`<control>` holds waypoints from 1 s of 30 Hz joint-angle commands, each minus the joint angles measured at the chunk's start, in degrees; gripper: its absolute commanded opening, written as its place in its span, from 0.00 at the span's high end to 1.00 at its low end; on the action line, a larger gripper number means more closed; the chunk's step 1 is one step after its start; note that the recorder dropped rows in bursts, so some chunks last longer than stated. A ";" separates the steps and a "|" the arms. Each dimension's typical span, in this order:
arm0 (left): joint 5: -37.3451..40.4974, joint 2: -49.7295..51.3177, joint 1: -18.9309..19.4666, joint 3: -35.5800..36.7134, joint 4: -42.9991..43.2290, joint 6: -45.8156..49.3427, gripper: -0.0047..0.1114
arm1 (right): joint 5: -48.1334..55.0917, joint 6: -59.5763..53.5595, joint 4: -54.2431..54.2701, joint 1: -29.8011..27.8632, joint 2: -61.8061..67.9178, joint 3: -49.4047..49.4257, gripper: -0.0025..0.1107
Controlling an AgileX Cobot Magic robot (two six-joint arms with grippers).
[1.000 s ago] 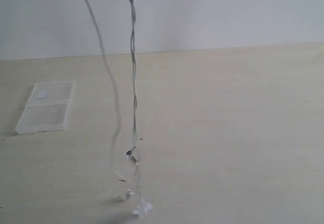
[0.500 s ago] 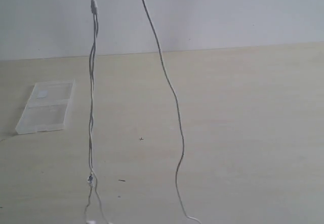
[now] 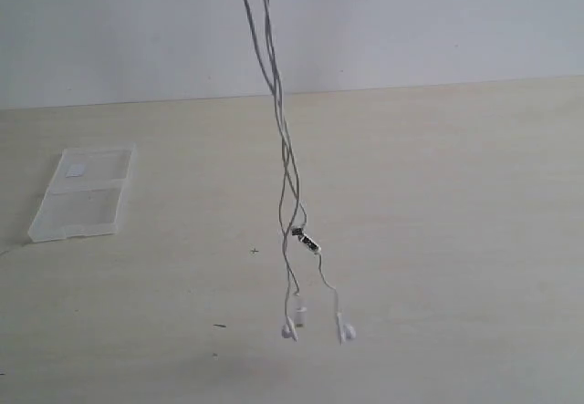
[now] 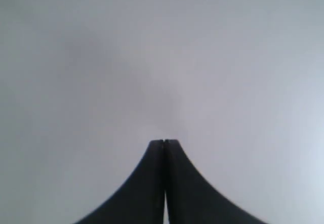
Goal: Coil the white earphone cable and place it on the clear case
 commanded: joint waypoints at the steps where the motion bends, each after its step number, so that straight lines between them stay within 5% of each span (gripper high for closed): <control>1: 1.84 -0.23 -0.17 -0.91 32.00 -26.49 0.96 | 1.18 -0.78 0.10 -0.23 -0.37 -0.47 0.98; 5: -1.03 -0.23 -0.17 -3.09 59.23 -47.36 0.96 | 1.29 -0.78 0.10 -0.23 -0.37 -0.47 0.98; 17: -18.29 5.88 -0.17 -3.44 83.24 -67.11 0.96 | 1.27 -0.90 1.32 -0.23 -0.37 -0.47 0.98; 30: -24.00 10.25 -0.17 -4.12 74.18 -67.79 0.96 | 1.05 -0.80 2.79 -0.23 -0.46 -0.47 0.98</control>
